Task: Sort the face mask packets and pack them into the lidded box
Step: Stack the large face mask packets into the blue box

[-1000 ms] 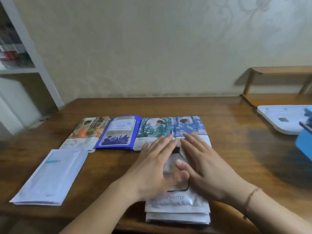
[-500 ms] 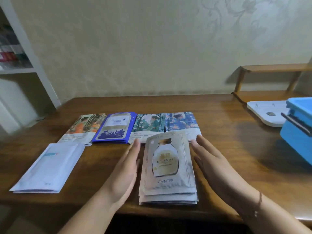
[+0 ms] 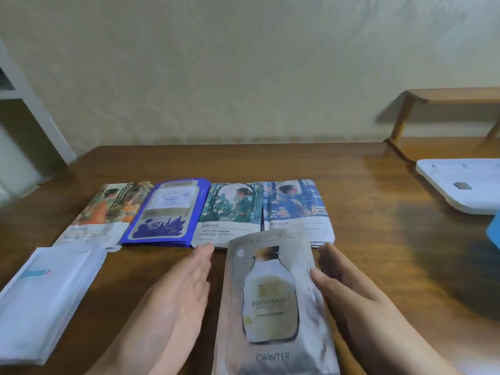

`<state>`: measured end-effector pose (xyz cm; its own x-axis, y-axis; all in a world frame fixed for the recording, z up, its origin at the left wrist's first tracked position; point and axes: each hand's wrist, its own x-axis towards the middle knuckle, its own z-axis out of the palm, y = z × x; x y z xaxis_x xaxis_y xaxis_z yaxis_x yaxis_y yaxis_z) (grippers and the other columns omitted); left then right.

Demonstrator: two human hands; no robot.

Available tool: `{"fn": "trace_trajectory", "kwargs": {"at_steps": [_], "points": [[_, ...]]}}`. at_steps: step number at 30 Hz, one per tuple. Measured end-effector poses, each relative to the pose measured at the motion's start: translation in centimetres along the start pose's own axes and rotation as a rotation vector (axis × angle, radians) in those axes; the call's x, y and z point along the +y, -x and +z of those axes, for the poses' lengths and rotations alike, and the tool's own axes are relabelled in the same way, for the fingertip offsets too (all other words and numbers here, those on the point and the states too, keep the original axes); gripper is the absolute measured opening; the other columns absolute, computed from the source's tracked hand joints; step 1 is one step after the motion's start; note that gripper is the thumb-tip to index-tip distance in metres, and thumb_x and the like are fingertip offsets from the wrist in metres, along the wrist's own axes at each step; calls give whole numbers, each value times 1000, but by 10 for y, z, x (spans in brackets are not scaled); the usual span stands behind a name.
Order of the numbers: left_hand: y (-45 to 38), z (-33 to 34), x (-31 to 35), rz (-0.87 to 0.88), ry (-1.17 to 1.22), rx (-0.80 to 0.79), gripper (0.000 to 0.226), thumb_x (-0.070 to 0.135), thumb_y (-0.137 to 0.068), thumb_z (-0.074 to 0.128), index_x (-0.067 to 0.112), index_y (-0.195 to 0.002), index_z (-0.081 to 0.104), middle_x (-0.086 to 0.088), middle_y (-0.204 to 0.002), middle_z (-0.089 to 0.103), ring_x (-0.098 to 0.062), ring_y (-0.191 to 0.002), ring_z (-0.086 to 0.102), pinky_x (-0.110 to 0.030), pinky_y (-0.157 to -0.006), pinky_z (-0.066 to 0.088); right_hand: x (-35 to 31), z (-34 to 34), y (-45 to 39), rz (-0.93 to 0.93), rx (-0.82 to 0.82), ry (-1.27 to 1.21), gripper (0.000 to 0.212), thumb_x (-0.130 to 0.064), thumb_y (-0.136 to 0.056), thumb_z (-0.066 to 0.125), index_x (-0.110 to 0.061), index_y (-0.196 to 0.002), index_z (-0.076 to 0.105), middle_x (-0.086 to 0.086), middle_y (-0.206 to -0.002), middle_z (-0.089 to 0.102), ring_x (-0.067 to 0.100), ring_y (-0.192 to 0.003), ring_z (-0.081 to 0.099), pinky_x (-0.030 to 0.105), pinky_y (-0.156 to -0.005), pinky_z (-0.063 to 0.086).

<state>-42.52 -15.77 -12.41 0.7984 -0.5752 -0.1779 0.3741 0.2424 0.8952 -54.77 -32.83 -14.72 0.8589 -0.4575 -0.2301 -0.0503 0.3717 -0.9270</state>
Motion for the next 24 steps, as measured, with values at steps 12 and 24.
{"fn": "trace_trajectory", "kwargs": {"at_steps": [12,24], "points": [[-57,206,58,7,-547,-497,39,43,-83,58,28,-119,66,20,-118,68,4,-115,59,-16,-93,45,-186,-86,14,-239,458,583,18,-19,-86,69,-26,-103,71,-15,-90,75,0,-88,69,10,-75,49],[-66,371,-47,7,-1076,-297,78,32,-81,77,23,-145,34,4,-155,18,-20,-142,26,-41,-115,28,-250,-318,84,51,942,1213,39,-21,-83,67,-11,-121,63,4,-120,65,25,-115,57,30,-99,40]]}}
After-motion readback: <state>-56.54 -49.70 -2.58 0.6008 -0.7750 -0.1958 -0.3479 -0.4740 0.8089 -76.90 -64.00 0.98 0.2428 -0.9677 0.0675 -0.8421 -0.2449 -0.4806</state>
